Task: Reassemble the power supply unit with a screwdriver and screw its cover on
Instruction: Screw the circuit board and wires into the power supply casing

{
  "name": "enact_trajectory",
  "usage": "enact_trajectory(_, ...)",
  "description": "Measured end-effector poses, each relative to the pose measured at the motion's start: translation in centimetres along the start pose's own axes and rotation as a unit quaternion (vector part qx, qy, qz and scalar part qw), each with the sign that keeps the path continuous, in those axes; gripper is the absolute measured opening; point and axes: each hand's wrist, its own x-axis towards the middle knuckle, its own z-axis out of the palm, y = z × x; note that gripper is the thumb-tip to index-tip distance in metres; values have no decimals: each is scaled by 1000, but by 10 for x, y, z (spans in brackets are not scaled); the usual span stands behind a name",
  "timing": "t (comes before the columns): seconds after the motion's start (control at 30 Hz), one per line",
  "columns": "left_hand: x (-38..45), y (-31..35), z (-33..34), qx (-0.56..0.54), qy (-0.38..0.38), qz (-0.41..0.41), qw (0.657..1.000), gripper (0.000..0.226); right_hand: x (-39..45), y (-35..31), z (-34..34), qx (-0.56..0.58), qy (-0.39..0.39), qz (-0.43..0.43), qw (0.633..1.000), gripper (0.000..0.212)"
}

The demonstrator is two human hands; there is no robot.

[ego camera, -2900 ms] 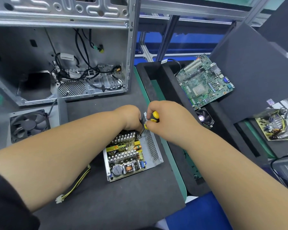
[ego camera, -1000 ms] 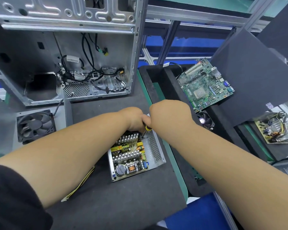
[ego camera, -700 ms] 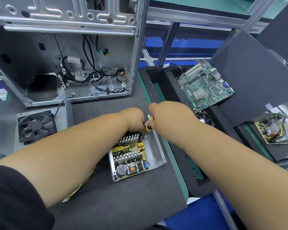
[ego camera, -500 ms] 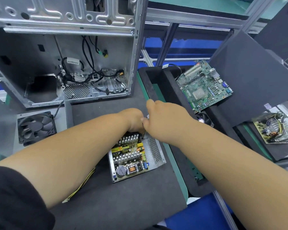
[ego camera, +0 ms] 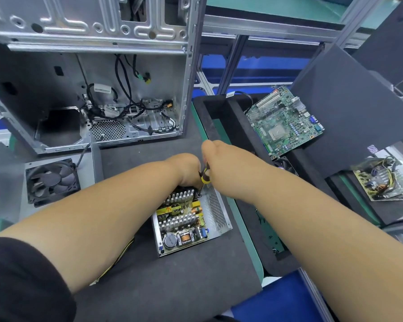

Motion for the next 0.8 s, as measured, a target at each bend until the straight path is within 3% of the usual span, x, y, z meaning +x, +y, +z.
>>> enact_trajectory(0.07,1,1,0,13,1,4,1000,31,4,-1,0,-59,26,32,997,14)
enact_trajectory(0.13,0,2,0,8,12,2,1000,14,7,-4,3,-121,43,82,988,24)
enact_trajectory(0.2,-1,2,-1,-12,12,1,1000,11,7,-7,6,-142,54,107,983,38)
enact_trajectory(0.27,-2,1,0,-23,7,14,1000,17,3,-11,8,-114,49,76,989,39)
enact_trajectory(0.37,-6,1,-1,-40,22,34,998,35,-5,-12,7,10,21,-22,1000,12)
enact_trajectory(0.47,-7,2,-2,-16,13,43,999,32,-2,-8,6,-55,47,-33,997,12)
enact_trajectory(0.6,-7,3,-3,-5,1,18,1000,20,1,-7,11,-144,65,64,985,46)
enact_trajectory(0.67,-5,2,-3,-4,1,16,1000,15,-1,-7,13,-111,69,37,991,39)
enact_trajectory(0.73,-4,1,-2,3,1,15,1000,24,-3,-4,6,-26,27,-3,999,23)
enact_trajectory(0.8,-3,1,-2,21,-1,17,1000,34,-2,-1,-1,-21,-12,-16,1000,15)
